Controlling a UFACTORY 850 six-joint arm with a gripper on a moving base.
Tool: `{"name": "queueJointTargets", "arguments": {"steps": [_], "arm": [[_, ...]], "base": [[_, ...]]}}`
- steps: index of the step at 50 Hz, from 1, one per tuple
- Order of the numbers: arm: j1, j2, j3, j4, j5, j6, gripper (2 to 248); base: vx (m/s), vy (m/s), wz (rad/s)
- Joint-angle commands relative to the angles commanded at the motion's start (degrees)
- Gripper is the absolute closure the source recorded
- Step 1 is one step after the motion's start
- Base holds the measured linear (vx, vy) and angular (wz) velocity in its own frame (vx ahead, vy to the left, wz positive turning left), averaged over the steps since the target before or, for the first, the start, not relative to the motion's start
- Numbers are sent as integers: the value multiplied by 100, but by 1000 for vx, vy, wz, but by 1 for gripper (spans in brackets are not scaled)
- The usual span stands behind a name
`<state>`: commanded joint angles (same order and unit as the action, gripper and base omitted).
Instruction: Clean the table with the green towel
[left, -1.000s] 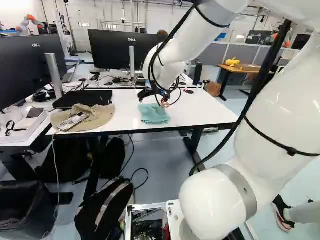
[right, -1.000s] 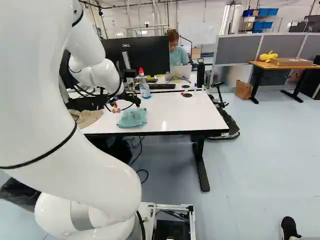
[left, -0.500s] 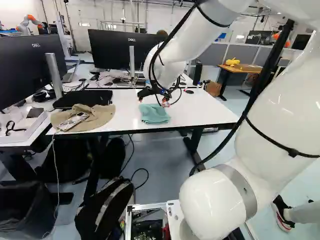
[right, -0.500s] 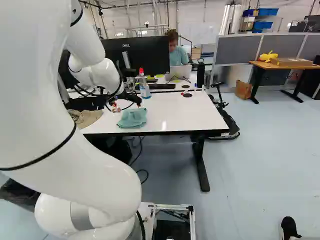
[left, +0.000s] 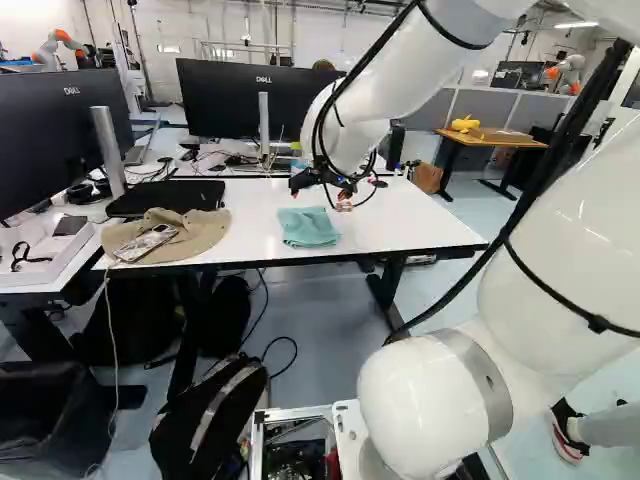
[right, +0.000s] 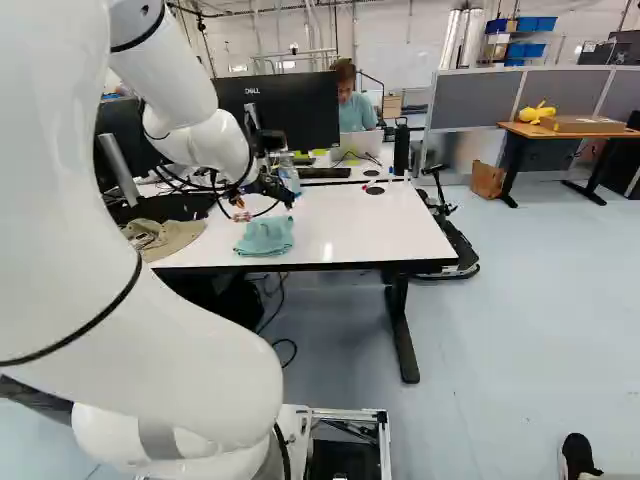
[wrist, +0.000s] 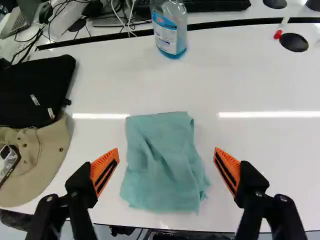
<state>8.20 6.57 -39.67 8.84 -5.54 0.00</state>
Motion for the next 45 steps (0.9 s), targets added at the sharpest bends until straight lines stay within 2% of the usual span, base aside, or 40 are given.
{"name": "queueJointTargets", "arguments": {"steps": [45], "arm": [[-972,318,296,0,0,0,3]], "base": [[0,0,0]]}}
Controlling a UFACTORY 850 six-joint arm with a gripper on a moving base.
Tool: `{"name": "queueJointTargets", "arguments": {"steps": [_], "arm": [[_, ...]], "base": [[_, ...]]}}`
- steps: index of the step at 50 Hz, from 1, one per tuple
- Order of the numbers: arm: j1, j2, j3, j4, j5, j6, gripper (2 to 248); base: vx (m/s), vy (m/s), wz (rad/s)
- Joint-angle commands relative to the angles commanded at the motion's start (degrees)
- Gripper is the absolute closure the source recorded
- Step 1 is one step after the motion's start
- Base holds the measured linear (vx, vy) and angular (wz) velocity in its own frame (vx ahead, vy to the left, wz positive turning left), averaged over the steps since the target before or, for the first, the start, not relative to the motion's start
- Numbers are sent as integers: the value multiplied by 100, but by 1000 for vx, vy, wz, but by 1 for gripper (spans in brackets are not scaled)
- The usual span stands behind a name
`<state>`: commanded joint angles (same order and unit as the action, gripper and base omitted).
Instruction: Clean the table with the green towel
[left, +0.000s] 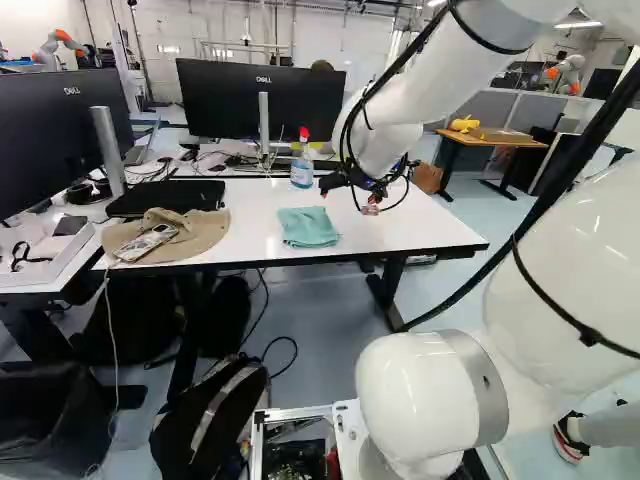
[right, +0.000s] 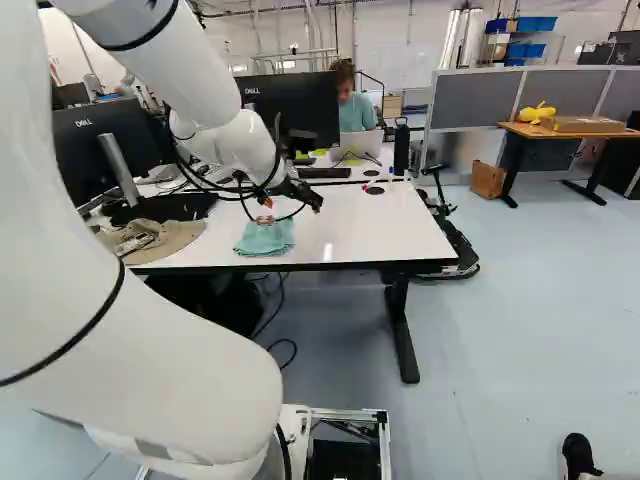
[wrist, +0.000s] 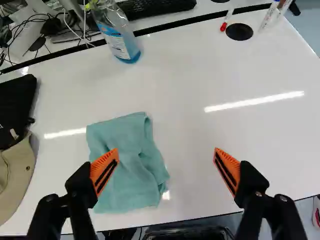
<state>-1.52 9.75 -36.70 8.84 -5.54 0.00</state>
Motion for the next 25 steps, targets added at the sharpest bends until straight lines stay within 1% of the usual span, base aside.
{"name": "queueJointTargets", "arguments": {"steps": [12,25], "arm": [[-228,85,77,0,0,0,3],[-225,89,102,-7,45,0,3]], "base": [[0,0,0],[0,0,0]]}}
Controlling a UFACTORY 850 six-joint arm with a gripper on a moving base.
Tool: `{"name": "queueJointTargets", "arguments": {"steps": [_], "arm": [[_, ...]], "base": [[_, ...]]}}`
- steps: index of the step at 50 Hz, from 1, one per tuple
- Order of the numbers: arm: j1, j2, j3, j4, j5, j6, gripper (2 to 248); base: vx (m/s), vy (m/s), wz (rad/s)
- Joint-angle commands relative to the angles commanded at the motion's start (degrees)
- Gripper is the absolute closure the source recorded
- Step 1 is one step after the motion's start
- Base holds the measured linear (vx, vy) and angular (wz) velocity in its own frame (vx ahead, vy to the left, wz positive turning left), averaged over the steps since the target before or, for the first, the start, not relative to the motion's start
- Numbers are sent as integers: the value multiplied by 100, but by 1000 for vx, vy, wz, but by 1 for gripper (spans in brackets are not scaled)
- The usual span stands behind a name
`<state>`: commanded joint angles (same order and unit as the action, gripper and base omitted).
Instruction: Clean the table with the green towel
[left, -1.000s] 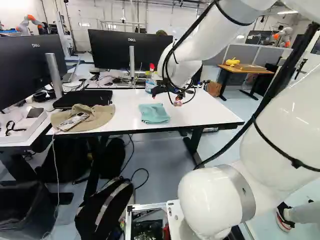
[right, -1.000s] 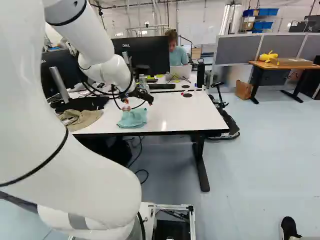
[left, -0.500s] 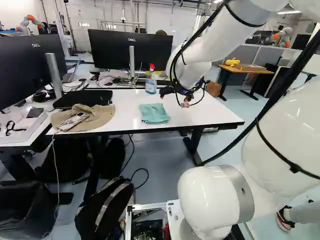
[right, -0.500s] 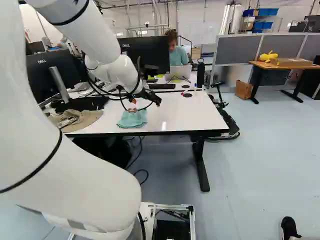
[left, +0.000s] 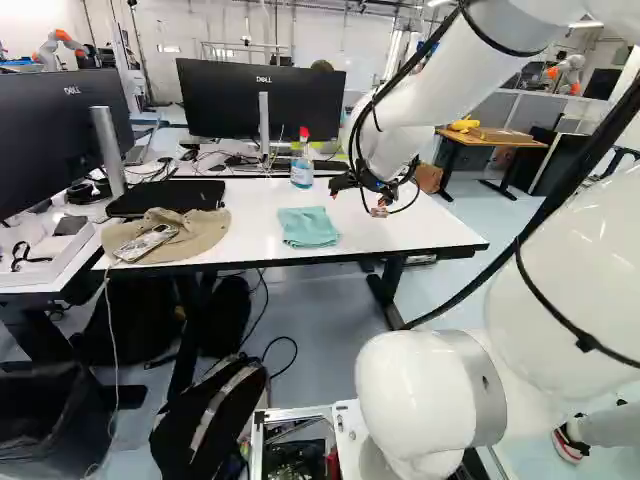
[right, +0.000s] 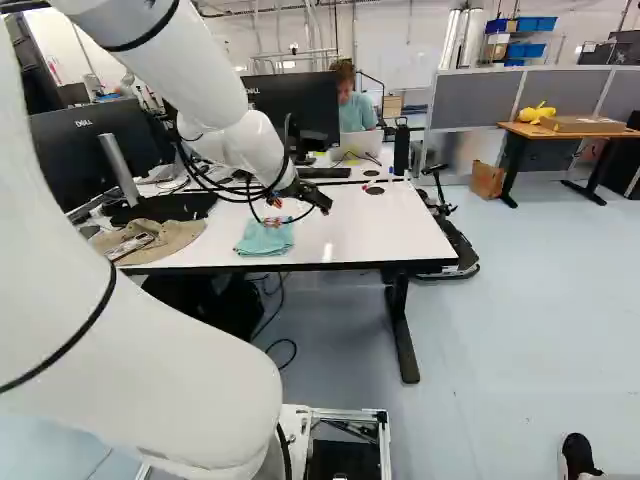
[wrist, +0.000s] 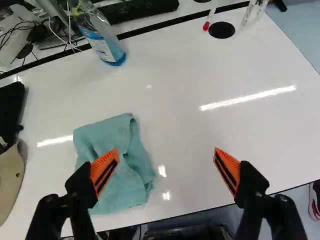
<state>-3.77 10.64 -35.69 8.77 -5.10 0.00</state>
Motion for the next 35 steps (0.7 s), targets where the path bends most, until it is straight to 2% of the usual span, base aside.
{"name": "queueJointTargets", "arguments": {"steps": [17,35], "arm": [[15,21,123,-35,221,0,3],[45,64,365,-104,656,0,3]], "base": [[0,0,0],[0,0,0]]}}
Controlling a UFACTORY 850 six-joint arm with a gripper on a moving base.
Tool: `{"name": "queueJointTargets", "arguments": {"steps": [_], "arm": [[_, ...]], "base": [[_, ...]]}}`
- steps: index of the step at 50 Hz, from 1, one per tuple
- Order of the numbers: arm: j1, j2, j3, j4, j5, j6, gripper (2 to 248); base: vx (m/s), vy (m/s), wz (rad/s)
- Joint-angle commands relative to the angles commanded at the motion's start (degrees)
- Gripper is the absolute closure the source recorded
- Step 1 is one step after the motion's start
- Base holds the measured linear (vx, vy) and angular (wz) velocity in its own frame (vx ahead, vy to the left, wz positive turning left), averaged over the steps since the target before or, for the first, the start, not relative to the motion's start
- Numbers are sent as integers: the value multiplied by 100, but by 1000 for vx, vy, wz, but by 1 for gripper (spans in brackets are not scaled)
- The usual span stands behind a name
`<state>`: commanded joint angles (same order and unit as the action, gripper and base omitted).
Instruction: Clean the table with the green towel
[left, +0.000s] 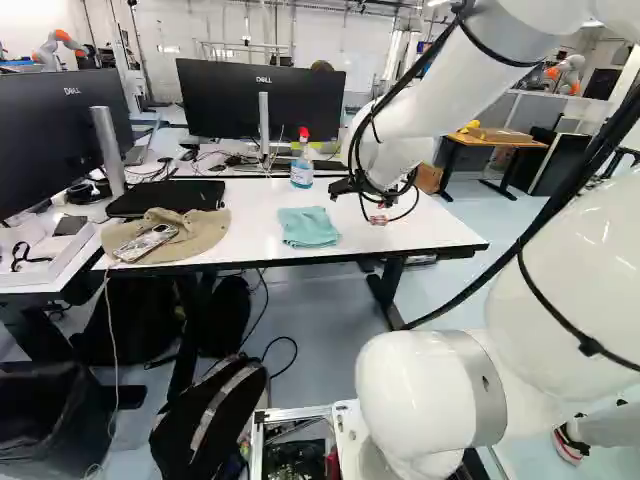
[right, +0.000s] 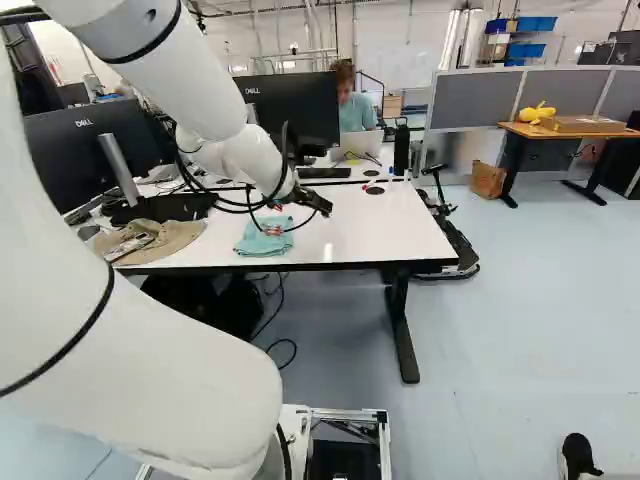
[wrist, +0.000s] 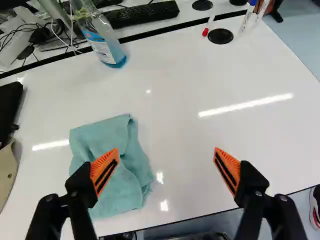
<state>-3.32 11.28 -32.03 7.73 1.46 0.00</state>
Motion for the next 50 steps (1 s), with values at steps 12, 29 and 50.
{"name": "queueJointTargets", "arguments": {"steps": [12,29,50], "arm": [[28,40,230,-66,413,0,3],[79,113,644,-184,1156,0,3],[157,224,1280,-366,2299,0,3]], "base": [[0,0,0],[0,0,0],[0,0,0]]}}
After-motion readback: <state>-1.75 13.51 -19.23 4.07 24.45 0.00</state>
